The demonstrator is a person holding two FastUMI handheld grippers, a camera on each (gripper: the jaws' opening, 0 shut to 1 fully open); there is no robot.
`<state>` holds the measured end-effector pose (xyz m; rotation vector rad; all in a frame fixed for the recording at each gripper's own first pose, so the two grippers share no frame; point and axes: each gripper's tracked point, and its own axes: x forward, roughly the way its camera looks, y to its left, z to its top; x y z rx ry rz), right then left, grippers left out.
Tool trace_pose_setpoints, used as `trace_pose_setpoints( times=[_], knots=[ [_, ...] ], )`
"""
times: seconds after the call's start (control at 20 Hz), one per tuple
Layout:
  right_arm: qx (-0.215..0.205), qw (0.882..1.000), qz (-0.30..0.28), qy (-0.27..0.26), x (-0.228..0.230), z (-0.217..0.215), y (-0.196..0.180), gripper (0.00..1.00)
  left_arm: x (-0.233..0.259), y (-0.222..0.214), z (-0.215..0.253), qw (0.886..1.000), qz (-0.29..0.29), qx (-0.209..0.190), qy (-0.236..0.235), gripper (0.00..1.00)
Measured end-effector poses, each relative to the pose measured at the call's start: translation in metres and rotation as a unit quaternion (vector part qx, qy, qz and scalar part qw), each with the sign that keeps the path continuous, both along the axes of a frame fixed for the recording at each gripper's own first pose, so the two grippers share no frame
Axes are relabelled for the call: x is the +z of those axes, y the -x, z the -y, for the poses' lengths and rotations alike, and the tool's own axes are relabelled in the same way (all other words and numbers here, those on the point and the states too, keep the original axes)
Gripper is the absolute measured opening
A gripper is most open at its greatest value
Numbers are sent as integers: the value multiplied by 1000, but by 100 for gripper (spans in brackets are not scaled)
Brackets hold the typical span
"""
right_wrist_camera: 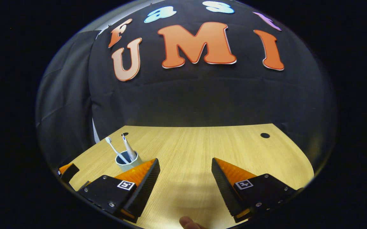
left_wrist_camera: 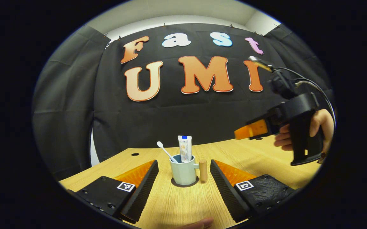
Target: Put the toothbrush and toothpaste on the desktop into the cup, then pick up the cup and place it on the coaster on the desktop.
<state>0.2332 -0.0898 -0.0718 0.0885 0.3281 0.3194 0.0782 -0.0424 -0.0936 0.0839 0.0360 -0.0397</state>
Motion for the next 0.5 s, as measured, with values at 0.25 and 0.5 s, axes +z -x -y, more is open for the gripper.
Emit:
trace_pose_setpoints(
  times=[0.25,0.5],
  knots=[
    [-46,998,40,16,9,64,36,98,1,-8,8,1000,-18,-1,11,98],
    [-82,993,85,30,21,106,78,98,5,1,11,999,-44,0,32,99]
  ],
)
